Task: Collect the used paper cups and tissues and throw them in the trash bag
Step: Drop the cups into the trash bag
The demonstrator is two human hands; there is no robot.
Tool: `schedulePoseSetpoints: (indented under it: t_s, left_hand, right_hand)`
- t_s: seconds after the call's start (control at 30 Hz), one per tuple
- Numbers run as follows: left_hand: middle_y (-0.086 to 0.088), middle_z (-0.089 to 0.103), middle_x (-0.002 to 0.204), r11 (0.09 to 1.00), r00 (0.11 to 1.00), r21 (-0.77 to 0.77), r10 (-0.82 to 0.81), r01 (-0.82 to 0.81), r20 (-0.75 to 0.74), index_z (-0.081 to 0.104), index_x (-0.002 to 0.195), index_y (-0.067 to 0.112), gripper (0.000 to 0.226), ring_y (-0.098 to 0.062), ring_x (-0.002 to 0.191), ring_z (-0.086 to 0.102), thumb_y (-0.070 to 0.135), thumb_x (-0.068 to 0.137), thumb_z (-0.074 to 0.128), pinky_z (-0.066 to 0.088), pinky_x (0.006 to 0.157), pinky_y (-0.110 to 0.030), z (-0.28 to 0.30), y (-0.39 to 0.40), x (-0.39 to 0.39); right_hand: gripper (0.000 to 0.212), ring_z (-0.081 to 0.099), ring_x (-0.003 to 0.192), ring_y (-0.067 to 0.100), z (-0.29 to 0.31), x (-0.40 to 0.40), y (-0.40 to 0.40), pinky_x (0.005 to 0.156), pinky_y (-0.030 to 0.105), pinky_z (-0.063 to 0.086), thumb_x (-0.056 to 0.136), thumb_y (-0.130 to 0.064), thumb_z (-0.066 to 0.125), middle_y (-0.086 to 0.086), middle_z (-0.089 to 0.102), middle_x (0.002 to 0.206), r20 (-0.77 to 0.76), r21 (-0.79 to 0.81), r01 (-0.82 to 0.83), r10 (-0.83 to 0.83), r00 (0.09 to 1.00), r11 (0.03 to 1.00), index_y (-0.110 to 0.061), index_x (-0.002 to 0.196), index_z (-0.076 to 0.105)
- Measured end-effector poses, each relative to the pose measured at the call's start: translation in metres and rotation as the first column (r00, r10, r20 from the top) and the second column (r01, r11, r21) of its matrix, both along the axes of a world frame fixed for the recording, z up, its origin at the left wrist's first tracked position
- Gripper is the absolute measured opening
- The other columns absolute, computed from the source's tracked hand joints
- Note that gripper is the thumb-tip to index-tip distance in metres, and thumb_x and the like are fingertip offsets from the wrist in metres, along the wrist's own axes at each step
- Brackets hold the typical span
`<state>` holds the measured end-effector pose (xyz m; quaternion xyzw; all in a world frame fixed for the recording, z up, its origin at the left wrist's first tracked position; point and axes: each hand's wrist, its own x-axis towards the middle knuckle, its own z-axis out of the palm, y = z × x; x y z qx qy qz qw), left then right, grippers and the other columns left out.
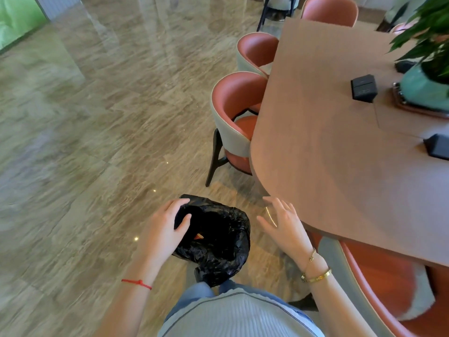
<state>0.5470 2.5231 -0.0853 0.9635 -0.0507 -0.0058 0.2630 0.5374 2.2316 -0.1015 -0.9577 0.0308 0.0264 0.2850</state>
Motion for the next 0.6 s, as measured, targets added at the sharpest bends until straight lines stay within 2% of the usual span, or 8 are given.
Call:
schedulePoseSetpoints:
  t_s: [0.1,0.17,0.23,0.33,0.4,0.47,0.5,0.6]
  left_hand:
    - [0.018,0.056,0.127,0.997,0.996,0.001,-0.084,0.084,0.004,0.054,0.127,0.033,0.034,-0.006,0.04,0.042,0.039,0.094,0.054,0.034,0.04,-0.014,0.006,-0.002,-0.007]
    - [0.018,0.056,0.127,0.99,0.99,-0.026,-0.141,0.141,0.022,0.056,0.126,0.031,0.033,-0.001,0.042,0.039,0.036,0.094,0.057,0.037,0.047,-0.01,0.01,-0.002,-0.013]
    - [0.016,0.059,0.124,0.979,0.98,-0.039,-0.196,0.198,0.038,0.059,0.124,0.029,0.032,0.004,0.044,0.035,0.032,0.092,0.06,0.038,0.051,-0.007,0.015,-0.002,-0.022]
    - [0.015,0.06,0.121,0.954,0.954,-0.034,-0.296,0.298,0.049,0.061,0.121,0.027,0.03,0.002,0.05,0.038,0.029,0.091,0.063,0.038,0.052,-0.004,0.016,0.002,-0.036]
    - [0.014,0.06,0.123,0.925,0.926,-0.046,-0.375,0.377,0.047,0.061,0.122,0.026,0.031,-0.002,0.071,0.054,0.028,0.091,0.063,0.042,0.065,-0.004,0.013,0.004,-0.045]
    - [0.013,0.059,0.126,0.889,0.891,-0.063,-0.452,0.453,0.036,0.06,0.124,0.026,0.033,-0.007,0.105,0.059,0.029,0.091,0.062,0.045,0.087,-0.015,0.01,0.003,-0.053]
    - [0.013,0.059,0.127,0.873,0.874,-0.055,-0.484,0.485,0.034,0.06,0.124,0.026,0.033,-0.007,0.112,0.057,0.029,0.091,0.062,0.045,0.09,-0.019,0.009,0.0,-0.058]
    - [0.014,0.059,0.127,0.82,0.821,-0.041,-0.57,0.571,0.022,0.06,0.124,0.028,0.033,-0.003,0.116,0.053,0.03,0.091,0.062,0.042,0.089,-0.017,0.01,-0.013,-0.072]
  right_hand:
    - [0.049,0.038,0.125,0.01,0.004,-0.029,0.0,0.098,0.026,0.038,0.09,-0.046,0.056,-0.008,0.053,0.131,0.031,-0.003,0.075,-0.075,0.997,0.997,-0.03,0.134,0.042]
    - [0.049,0.039,0.124,0.009,0.006,-0.052,0.004,0.097,0.024,0.037,0.089,-0.048,0.055,-0.009,0.054,0.129,0.051,-0.003,0.127,-0.127,0.991,0.992,-0.03,0.133,0.043]
    - [0.05,0.04,0.125,0.011,0.009,-0.079,0.011,0.098,0.026,0.038,0.089,-0.047,0.057,-0.008,0.055,0.128,0.064,0.004,0.185,-0.185,0.981,0.983,-0.028,0.133,0.044]
    - [0.05,0.042,0.124,0.014,0.013,-0.123,0.022,0.099,0.031,0.042,0.088,-0.044,0.058,-0.006,0.056,0.125,0.064,0.03,0.281,-0.283,0.957,0.959,-0.025,0.133,0.046]
    - [0.047,0.042,0.123,0.014,0.014,-0.154,0.029,0.098,0.028,0.041,0.089,-0.041,0.06,-0.007,0.057,0.123,0.065,0.04,0.348,-0.35,0.934,0.937,-0.026,0.131,0.046]
    - [0.046,0.041,0.125,0.014,0.016,-0.186,0.034,0.1,0.027,0.039,0.089,-0.038,0.061,-0.008,0.056,0.124,0.064,0.05,0.418,-0.421,0.905,0.907,-0.026,0.131,0.047]
    - [0.046,0.041,0.125,0.014,0.017,-0.202,0.037,0.102,0.03,0.039,0.089,-0.038,0.061,-0.008,0.056,0.125,0.059,0.046,0.451,-0.453,0.889,0.891,-0.026,0.131,0.047]
    - [0.05,0.042,0.123,0.015,0.02,-0.247,0.041,0.103,0.03,0.038,0.088,-0.04,0.061,-0.007,0.057,0.124,0.05,0.018,0.552,-0.552,0.832,0.834,-0.022,0.132,0.047]
